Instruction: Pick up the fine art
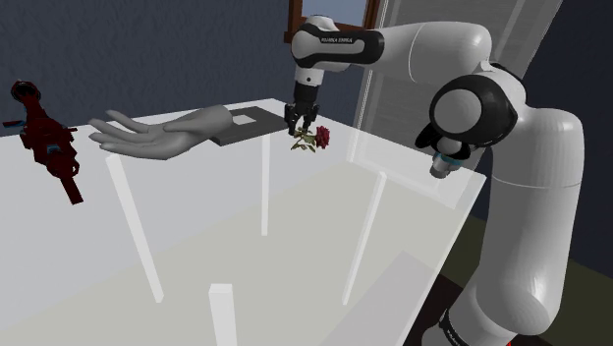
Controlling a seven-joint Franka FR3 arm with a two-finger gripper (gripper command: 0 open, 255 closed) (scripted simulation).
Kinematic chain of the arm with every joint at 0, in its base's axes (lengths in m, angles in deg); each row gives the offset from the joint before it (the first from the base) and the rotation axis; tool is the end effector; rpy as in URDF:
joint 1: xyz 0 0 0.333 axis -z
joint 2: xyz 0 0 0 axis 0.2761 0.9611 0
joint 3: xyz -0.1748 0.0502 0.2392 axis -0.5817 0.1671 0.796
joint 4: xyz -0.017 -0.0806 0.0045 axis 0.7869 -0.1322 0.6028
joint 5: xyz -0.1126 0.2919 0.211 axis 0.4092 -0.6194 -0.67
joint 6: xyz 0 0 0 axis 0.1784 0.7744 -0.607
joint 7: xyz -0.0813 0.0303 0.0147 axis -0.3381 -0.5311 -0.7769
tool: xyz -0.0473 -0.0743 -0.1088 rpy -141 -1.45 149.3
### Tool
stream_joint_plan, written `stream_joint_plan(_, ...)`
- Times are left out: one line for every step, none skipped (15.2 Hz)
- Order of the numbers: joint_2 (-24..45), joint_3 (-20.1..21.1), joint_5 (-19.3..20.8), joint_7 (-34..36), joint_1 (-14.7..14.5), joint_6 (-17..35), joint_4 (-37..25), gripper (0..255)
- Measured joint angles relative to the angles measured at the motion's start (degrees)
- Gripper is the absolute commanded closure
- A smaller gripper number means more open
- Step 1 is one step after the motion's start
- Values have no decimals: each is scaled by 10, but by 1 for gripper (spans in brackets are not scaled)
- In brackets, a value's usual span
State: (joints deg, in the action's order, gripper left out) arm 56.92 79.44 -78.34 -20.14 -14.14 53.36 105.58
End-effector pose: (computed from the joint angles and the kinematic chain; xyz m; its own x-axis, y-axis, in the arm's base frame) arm 0.6439 -0.0570 0.4940 0.9989 -0.0162 0.0431 -0.0121 -0.9955 -0.0935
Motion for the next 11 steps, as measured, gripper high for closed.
stream_joint_plan(-1,0,0,0,0,1,1,255)
stream_joint_plan(0,0,0,1,0,-3,-2,255)
stream_joint_plan(2,0,1,1,0,-10,-9,255)
stream_joint_plan(4,0,1,2,0,-17,-16,255)
stream_joint_plan(5,0,1,4,0,-24,-25,255)
stream_joint_plan(7,0,1,3,1,-34,-36,255)
stream_joint_plan(9,0,0,4,2,-43,-46,255)
stream_joint_plan(11,0,0,4,2,-51,-56,255)
stream_joint_plan(12,0,0,5,3,-60,-67,255)
stream_joint_plan(15,0,0,6,3,-69,-79,255)
stream_joint_plan(18,0,0,7,4,-79,-92,255)
